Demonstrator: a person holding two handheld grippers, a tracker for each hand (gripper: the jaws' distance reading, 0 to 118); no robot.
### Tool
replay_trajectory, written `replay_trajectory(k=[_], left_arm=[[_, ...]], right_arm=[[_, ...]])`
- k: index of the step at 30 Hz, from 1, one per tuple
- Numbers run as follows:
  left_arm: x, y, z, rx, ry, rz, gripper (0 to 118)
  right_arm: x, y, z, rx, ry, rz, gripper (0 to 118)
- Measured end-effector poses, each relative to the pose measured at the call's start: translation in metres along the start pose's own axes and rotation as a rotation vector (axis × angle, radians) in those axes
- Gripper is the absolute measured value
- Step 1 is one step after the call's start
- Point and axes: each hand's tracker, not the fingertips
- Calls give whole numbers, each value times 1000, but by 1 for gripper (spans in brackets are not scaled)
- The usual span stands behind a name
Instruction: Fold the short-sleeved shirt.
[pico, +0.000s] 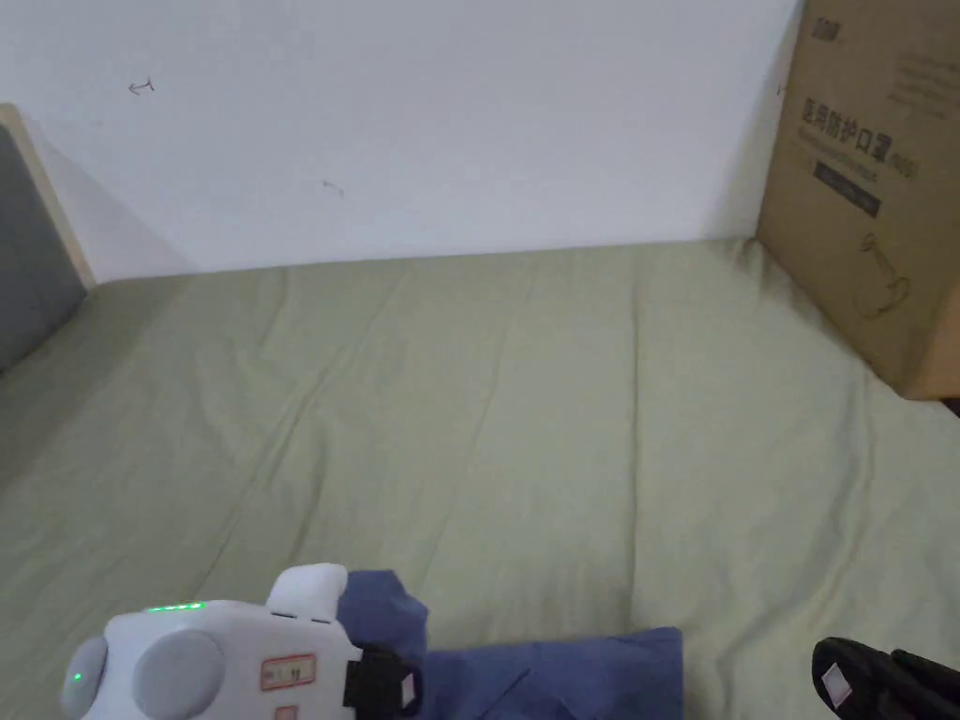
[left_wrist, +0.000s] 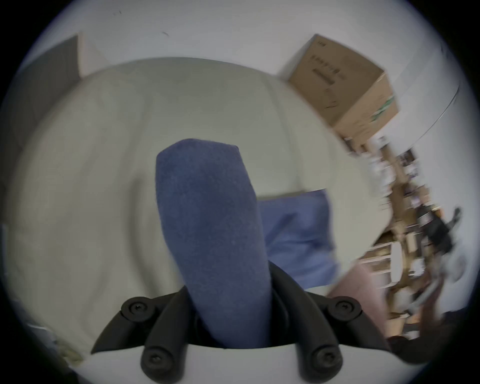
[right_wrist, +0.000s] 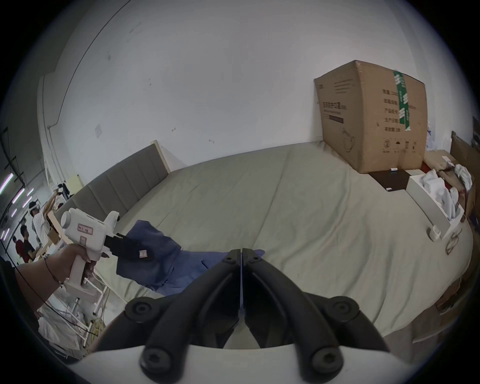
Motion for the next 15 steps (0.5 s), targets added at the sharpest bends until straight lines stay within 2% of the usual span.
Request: replay_trajectory(k=[3,4,5,6,7,10,13,15], left_arm=[[36,16,-51,-53,-132,24,7],[47,18,-68,-79,-157,13,13],[55,21,-86,-105,-187,2,41],[67,17,-102,-137,-209,26,81],[74,17,-114,-201,-213,47,114],[74,19,-118,-156,-203,47,105],[66,22,-89,-55,-172,-2,108],[94,9,-36,17,-102,-66,110]], right_arm=[[13,-1,10,19,-22,-22,1],[17,0,14,22,-31,-29,1],[21,0,18,26,-41,-39,1],[24,0,21,31,-46,-48,1],[27,0,24,34,-50,-58,1],[36,2,34,52,-60,-77,1],[43,4,39,73,-75,-80,1],[46,6,39,83,-78,-83,1]])
